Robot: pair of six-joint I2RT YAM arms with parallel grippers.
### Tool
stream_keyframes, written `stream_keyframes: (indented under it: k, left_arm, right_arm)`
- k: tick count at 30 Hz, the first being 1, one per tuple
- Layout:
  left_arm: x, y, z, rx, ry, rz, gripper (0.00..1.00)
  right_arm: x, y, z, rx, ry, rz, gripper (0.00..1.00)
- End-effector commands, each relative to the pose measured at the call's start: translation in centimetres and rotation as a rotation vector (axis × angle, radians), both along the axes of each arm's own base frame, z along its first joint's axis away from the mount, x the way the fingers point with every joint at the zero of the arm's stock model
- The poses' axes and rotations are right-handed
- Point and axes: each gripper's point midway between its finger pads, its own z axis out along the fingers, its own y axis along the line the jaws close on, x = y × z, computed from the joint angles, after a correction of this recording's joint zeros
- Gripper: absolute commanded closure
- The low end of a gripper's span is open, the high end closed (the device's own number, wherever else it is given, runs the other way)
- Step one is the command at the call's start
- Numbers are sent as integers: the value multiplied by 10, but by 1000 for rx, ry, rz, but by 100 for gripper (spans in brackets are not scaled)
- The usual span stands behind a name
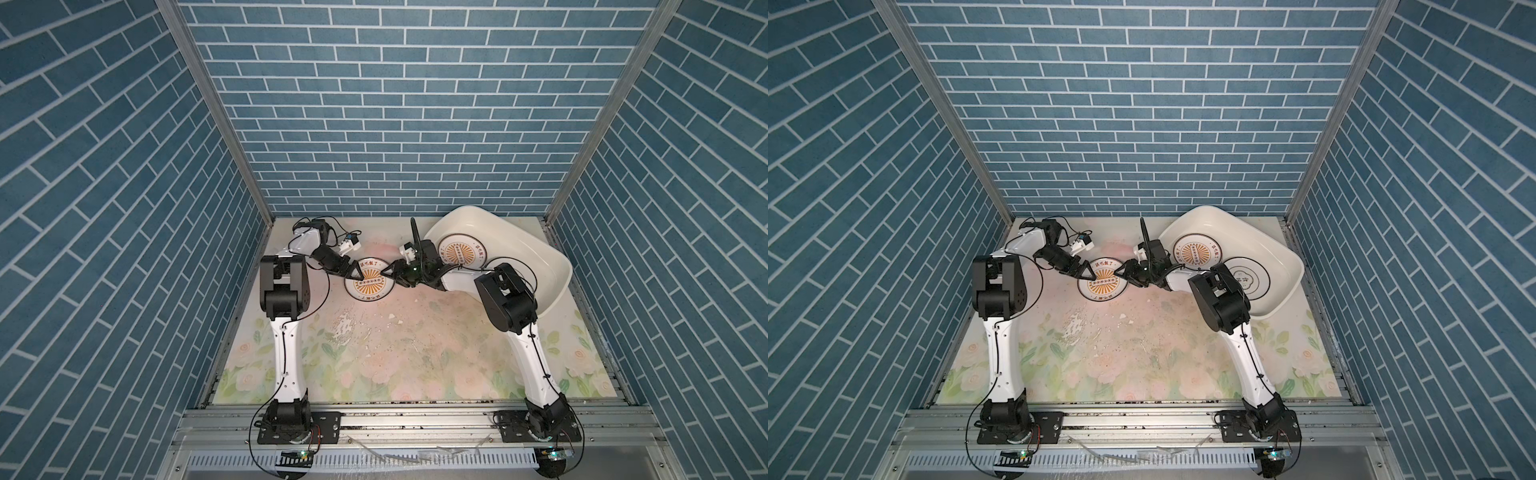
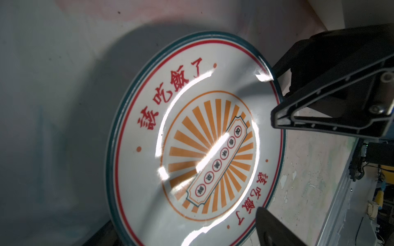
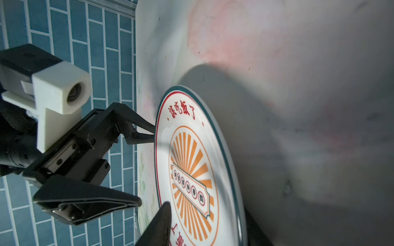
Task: Place the plates into the plastic bin on the countertop
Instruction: Pick up the plate from the center of the table.
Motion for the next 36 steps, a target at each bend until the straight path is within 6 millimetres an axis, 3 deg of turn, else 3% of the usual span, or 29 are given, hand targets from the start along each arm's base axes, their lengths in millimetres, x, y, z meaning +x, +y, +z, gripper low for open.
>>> stream_keyframes:
  k: [1,11,25,36]
  left_arm:
    - [-9,-12,-2,-40,34,2,6]
    - [-9,-24,-5,-86,54,29,6]
    - [-10,-28,4,-90,36,23,6]
    - [3,-15,18,-71,-24,67,6]
  right_arm:
    - [-16,4,-26,-10,122,24,52]
    - [-23,12,-10,19,109,62,59]
    - [-23,13,12,84,71,54,83]
    - [-21,10,26,116,48,42,84]
